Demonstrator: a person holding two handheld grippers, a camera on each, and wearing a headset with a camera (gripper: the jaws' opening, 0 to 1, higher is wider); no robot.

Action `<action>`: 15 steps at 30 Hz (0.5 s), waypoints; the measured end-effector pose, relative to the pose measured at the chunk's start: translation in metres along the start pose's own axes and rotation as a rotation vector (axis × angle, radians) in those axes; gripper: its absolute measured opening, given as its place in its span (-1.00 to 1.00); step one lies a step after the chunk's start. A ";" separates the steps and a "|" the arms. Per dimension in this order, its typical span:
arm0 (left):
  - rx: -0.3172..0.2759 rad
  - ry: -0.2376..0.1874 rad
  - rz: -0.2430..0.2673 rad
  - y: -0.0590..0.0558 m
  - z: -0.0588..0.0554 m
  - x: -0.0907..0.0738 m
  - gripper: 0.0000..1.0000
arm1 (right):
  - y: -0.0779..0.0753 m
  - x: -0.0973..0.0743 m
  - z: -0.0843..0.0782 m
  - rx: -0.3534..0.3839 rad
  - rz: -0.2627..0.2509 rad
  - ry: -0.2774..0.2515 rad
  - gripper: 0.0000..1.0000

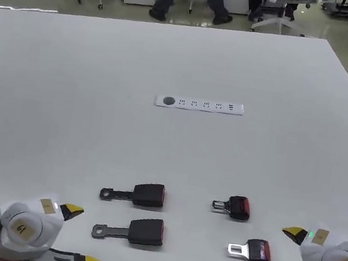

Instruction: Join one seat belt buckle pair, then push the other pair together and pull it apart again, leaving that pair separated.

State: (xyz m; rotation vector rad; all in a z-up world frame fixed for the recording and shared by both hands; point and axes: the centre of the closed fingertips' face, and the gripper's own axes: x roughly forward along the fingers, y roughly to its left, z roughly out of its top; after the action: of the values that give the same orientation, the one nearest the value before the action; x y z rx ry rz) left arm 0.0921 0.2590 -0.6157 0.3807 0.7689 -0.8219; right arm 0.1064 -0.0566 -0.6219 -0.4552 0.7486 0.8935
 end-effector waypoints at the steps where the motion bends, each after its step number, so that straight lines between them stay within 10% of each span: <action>1: 0.012 0.006 -0.008 -0.001 0.001 0.002 0.37 | -0.001 0.001 0.000 -0.004 0.002 -0.002 0.41; 15: 0.116 0.067 -0.090 -0.010 0.010 0.033 0.14 | -0.002 0.011 -0.010 -0.070 0.067 0.038 0.08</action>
State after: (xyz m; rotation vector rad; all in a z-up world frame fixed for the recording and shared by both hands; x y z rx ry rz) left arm 0.1034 0.2303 -0.6337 0.4814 0.8073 -0.9451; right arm 0.1087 -0.0578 -0.6365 -0.5124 0.7728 0.9782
